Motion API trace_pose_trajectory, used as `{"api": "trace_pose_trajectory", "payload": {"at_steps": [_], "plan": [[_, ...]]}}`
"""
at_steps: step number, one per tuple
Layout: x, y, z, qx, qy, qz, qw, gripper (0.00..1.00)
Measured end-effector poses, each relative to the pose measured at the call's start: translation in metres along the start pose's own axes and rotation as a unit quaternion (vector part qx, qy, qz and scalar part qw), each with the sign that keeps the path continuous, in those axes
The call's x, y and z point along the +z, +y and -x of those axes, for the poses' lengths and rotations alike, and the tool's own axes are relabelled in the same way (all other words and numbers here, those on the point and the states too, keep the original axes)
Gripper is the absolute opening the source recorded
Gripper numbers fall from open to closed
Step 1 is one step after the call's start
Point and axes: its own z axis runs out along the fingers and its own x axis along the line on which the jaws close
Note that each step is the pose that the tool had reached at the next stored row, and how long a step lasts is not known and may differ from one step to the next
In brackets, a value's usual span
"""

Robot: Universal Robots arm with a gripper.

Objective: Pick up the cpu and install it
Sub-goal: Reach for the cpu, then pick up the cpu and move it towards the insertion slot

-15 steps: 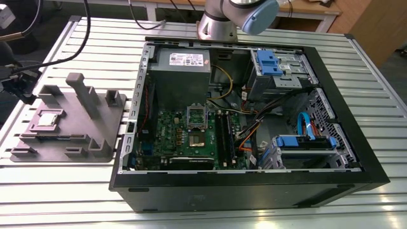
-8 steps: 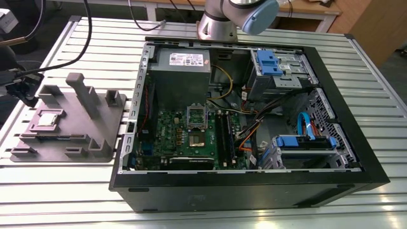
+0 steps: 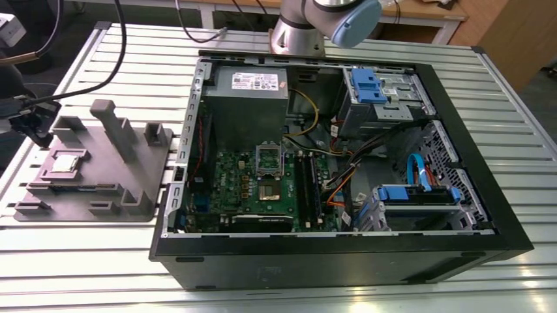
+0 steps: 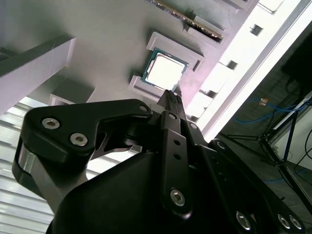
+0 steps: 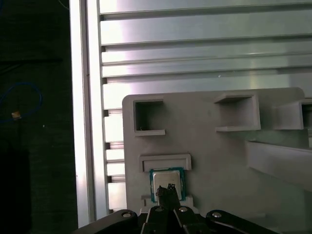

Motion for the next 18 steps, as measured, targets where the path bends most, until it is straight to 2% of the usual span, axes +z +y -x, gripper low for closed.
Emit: {"api": "trace_pose_trajectory", "payload": {"at_steps": [9,18], "plan": [[0.0144,-0.0025,0.0001,0.000,0.0000,-0.0003,1.00000,0.11],[0.0173,-0.0027,0.0002,0.000,-0.0002,-0.0002,1.00000,0.11]]}}
